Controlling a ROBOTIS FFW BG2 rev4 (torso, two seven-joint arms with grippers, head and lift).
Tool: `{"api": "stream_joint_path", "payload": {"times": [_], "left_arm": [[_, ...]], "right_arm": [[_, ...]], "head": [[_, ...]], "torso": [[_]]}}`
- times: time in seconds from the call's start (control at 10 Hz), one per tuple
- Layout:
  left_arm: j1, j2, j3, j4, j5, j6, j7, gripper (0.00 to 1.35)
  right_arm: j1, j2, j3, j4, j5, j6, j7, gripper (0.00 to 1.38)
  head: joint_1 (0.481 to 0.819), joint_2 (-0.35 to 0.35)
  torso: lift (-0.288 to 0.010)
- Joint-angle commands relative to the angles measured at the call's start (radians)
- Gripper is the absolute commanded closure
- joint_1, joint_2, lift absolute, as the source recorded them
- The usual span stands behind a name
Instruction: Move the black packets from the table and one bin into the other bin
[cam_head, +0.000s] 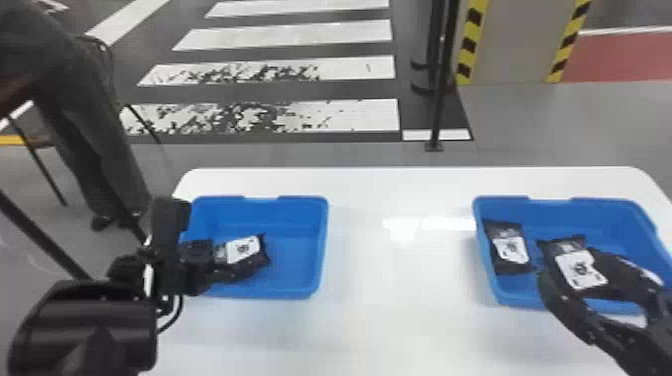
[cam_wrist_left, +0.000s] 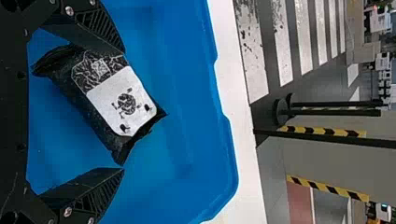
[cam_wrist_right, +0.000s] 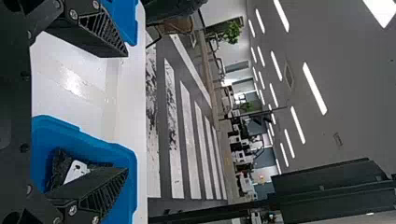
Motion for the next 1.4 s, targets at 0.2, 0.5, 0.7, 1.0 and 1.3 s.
{"api": "stream_joint_path", "payload": {"times": [0.2,0.5,0.7,1.0,1.3], "left_arm": [[-0.035,0.006,-0.003,0.085,-0.049,-0.010,0.000,0.14],[-0.052,0.010,0.009,0.117,-0.071,-0.027,0.015,0.14],[-0.072,0.010,0.017,0.149,-0.091,-0.032,0.023,0.14],[-0.104,0.013,0.003,0.188,-0.105,-0.022,0.026,0.21],[-0.133,0.015,-0.037,0.198,-0.146,0.086,0.032,0.71]], "right_arm": [[-0.006,-0.004,0.017,0.008,-0.006,0.000,0.000,0.16],[-0.009,-0.006,0.025,0.010,-0.008,0.000,0.000,0.16],[-0.011,-0.009,0.029,0.013,-0.012,0.002,0.002,0.16],[-0.011,-0.009,0.031,0.013,-0.016,0.002,0.002,0.16],[-0.014,-0.009,0.031,0.013,-0.022,0.002,0.003,0.16]], "head": [[0.695,0.139],[0.695,0.158],[0.695,0.173],[0.695,0.188],[0.695,0.181]], "torso": [[-0.110],[-0.110],[-0.110],[-0.110],[-0.110]]}}
